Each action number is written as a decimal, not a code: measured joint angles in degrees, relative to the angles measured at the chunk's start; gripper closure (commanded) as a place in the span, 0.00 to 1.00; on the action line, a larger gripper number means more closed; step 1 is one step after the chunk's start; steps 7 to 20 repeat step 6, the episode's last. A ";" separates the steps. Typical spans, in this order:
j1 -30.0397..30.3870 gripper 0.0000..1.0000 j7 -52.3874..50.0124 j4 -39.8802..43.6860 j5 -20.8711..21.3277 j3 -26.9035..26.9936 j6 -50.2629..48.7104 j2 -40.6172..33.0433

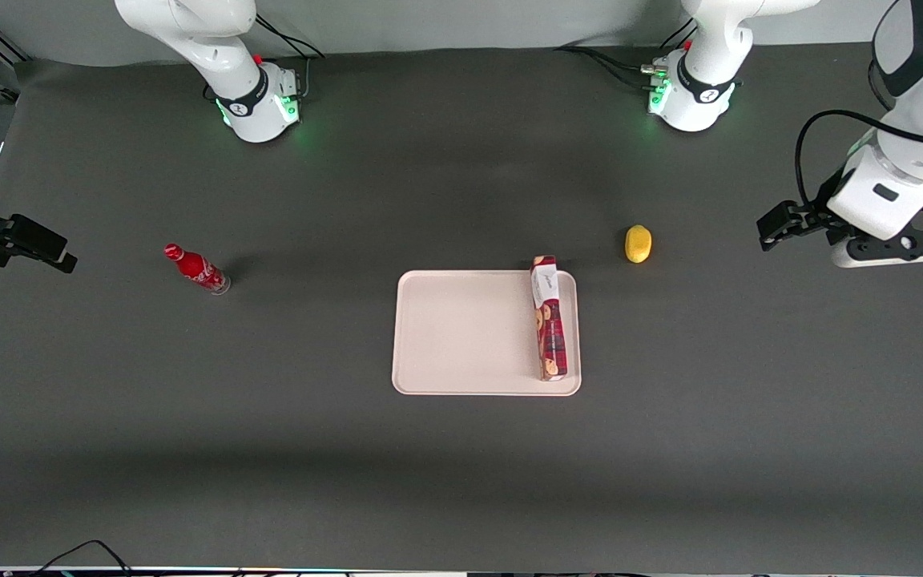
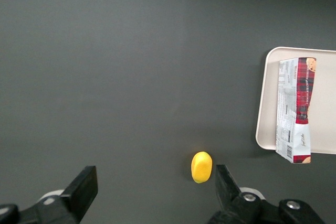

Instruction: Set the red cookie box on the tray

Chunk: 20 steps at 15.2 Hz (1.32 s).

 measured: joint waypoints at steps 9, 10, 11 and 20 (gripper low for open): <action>-4.61 0.00 0.35 0.00 0.10 5.64 0.19 -0.21; -4.61 0.00 0.35 0.00 0.10 5.64 0.19 -0.21; -4.61 0.00 0.35 0.00 0.10 5.64 0.19 -0.21; -4.61 0.00 0.35 0.00 0.10 5.64 0.19 -0.21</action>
